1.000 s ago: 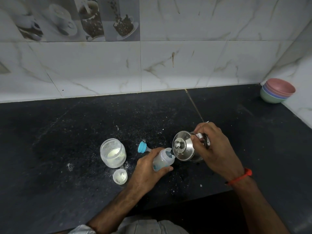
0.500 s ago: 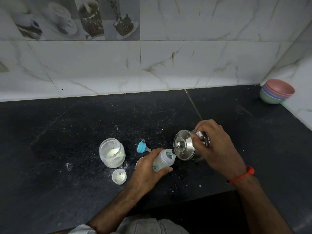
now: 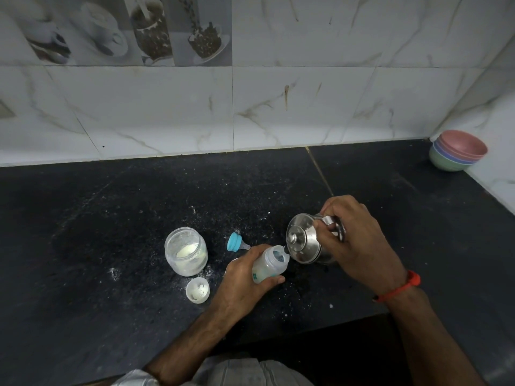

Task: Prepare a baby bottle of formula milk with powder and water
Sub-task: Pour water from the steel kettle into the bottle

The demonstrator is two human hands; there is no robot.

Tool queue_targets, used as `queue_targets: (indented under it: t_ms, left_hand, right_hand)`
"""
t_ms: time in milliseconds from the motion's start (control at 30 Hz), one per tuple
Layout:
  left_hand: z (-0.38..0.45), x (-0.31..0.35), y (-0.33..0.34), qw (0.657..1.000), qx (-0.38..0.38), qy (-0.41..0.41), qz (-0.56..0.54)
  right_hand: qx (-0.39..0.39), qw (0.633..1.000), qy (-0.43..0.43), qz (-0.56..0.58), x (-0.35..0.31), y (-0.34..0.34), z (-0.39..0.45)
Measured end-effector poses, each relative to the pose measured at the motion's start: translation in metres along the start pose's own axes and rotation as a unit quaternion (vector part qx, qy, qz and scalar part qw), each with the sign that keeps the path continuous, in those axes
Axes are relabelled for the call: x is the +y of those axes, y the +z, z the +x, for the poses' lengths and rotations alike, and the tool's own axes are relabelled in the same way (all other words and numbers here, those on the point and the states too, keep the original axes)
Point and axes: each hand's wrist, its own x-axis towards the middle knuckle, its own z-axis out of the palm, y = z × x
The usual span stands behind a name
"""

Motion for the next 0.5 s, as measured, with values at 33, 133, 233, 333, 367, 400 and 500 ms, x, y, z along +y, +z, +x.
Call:
queue_targets:
  t_ms: [33, 133, 233, 333, 367, 400, 500]
  left_hand:
    - [0.0000, -0.0004, 0.0003, 1.000, -0.001, -0.001, 0.000]
    - [0.0001, -0.0016, 0.0004, 1.000, -0.003, 0.000, 0.001]
    - [-0.0007, -0.0023, 0.0003, 1.000, -0.001, 0.002, 0.004]
    - [-0.0011, -0.0020, 0.0002, 1.000, -0.001, 0.001, 0.002]
    - [-0.0009, -0.0018, 0.0002, 1.000, -0.001, 0.001, 0.001]
    - [-0.0007, -0.0018, 0.0001, 1.000, 0.000, 0.000, 0.000]
    - [-0.0007, -0.0025, -0.0002, 1.000, -0.002, -0.001, 0.002]
  right_hand:
    - [-0.002, 1.000, 0.002, -0.001, -0.0002, 0.0003, -0.0001]
    - [-0.001, 1.000, 0.000, 0.002, -0.0005, 0.0005, 0.0000]
    - [0.000, 1.000, -0.001, -0.002, -0.0006, 0.0004, 0.0003]
    - [-0.002, 1.000, -0.004, -0.007, -0.0005, 0.0003, 0.0005]
    - [-0.002, 1.000, -0.005, -0.008, -0.0004, 0.0003, 0.0005]
    - [-0.001, 1.000, -0.006, -0.009, -0.0004, 0.0003, 0.0006]
    - [0.008, 1.000, -0.011, -0.009, -0.0009, 0.0005, 0.0003]
